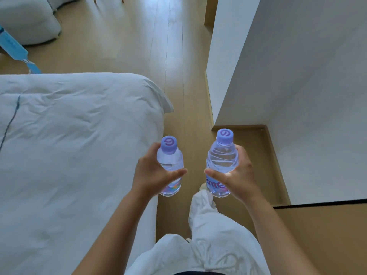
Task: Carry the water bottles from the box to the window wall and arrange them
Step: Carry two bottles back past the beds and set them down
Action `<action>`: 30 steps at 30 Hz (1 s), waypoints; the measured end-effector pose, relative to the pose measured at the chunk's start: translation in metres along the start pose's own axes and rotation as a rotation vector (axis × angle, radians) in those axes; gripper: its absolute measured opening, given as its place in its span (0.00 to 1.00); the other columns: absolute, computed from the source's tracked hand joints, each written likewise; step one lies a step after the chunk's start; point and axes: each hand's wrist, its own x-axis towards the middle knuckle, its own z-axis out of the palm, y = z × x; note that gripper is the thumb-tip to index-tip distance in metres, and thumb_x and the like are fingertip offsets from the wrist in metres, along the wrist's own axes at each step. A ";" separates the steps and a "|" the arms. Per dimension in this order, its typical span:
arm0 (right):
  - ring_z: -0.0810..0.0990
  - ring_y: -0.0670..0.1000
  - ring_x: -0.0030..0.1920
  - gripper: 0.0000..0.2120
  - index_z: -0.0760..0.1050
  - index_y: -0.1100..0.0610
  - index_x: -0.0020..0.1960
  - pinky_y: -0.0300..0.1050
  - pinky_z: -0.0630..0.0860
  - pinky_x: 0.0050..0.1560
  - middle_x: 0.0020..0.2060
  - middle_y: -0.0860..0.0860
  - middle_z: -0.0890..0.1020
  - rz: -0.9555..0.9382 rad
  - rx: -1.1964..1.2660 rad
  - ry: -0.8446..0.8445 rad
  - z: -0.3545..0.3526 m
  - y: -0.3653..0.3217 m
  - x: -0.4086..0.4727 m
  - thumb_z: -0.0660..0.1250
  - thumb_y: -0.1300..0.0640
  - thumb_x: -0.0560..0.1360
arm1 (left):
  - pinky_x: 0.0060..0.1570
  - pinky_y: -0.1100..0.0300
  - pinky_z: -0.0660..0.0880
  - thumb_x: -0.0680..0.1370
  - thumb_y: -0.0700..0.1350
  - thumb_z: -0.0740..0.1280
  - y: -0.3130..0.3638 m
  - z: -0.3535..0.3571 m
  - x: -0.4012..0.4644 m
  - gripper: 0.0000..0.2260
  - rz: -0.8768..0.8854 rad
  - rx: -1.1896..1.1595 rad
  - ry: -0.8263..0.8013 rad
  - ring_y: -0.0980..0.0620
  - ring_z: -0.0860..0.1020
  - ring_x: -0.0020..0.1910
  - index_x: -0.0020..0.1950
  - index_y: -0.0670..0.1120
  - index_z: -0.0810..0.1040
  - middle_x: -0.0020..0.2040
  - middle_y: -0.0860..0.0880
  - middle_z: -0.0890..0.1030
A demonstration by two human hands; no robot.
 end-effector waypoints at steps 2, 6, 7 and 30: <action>0.79 0.50 0.50 0.33 0.68 0.51 0.57 0.53 0.79 0.52 0.49 0.50 0.78 0.009 -0.009 -0.019 -0.002 0.001 0.043 0.81 0.53 0.59 | 0.48 0.57 0.76 0.59 0.49 0.82 0.004 0.009 0.040 0.27 -0.002 0.016 -0.003 0.53 0.80 0.43 0.53 0.51 0.75 0.42 0.60 0.79; 0.79 0.51 0.49 0.32 0.69 0.53 0.57 0.53 0.78 0.52 0.50 0.51 0.78 -0.009 -0.024 -0.077 -0.014 -0.002 0.145 0.81 0.53 0.58 | 0.45 0.67 0.72 0.59 0.48 0.82 0.025 0.032 0.131 0.26 -0.003 0.005 0.024 0.55 0.78 0.42 0.51 0.54 0.73 0.41 0.62 0.77; 0.79 0.52 0.50 0.32 0.69 0.53 0.57 0.53 0.77 0.52 0.50 0.52 0.78 -0.017 -0.040 -0.086 -0.017 -0.004 0.166 0.81 0.53 0.58 | 0.43 0.71 0.70 0.59 0.48 0.82 0.031 0.036 0.150 0.26 0.007 0.003 0.023 0.58 0.77 0.41 0.50 0.55 0.73 0.40 0.63 0.77; 0.78 0.50 0.50 0.31 0.69 0.50 0.56 0.45 0.75 0.52 0.50 0.50 0.77 -0.057 -0.051 -0.073 0.063 -0.095 0.621 0.81 0.53 0.58 | 0.45 0.70 0.69 0.58 0.51 0.81 0.046 -0.003 0.617 0.29 0.059 0.004 0.058 0.56 0.77 0.44 0.56 0.52 0.75 0.44 0.59 0.78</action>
